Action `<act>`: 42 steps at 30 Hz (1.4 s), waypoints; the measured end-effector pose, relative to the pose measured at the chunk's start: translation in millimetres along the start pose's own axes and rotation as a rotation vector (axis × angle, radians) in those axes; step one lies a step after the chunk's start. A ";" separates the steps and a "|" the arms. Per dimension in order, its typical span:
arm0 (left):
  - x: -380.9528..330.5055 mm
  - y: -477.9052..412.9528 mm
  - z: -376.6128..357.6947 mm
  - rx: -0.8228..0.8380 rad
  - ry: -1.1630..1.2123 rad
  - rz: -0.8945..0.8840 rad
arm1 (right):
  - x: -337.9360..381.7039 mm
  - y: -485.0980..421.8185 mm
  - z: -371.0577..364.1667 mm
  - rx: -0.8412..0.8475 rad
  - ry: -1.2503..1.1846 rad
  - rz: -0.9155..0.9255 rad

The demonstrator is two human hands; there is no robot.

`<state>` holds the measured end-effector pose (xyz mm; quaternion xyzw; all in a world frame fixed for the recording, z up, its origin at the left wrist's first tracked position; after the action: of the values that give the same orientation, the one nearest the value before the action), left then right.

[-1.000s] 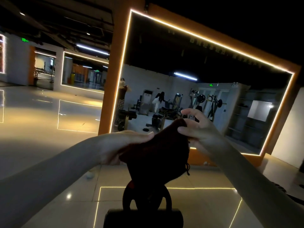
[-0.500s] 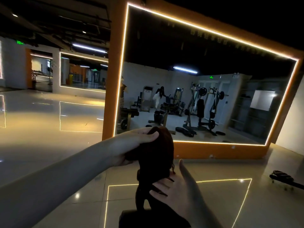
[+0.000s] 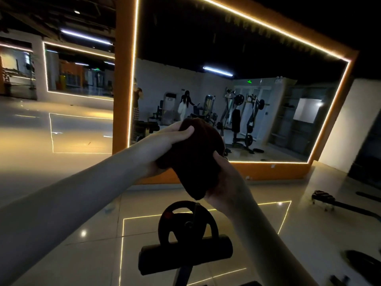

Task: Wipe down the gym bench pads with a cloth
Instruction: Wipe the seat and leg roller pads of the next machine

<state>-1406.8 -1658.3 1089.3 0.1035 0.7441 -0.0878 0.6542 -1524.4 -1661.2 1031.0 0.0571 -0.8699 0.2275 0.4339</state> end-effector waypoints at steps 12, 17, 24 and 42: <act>76.3 -33.5 -12.0 -0.007 -0.142 0.031 | 13.0 -16.2 114.6 -0.264 0.294 0.024; 133.2 -63.1 -2.1 -0.059 -0.154 0.079 | -16.8 -19.5 154.4 -0.327 0.349 0.016; 214.7 -80.6 10.8 -0.113 -0.162 0.139 | -67.7 -6.5 196.4 -0.451 0.479 -0.046; 515.7 -46.1 28.2 -0.072 -0.512 0.433 | -275.5 91.2 329.3 -0.331 0.658 -0.379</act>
<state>-1455.5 -1689.9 574.0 0.2108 0.5190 0.0564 0.8264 -1621.5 -1753.7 613.1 0.0698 -0.6838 0.0067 0.7263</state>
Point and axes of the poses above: each hand's wrist, its own y-axis away from the middle knuckle, its own z-axis out of the back of the hand, x = y × z, the point moved 7 cm from there along -y, towards the middle knuckle, and after that the axes turned 13 degrees about z, right-handed, at the moved point
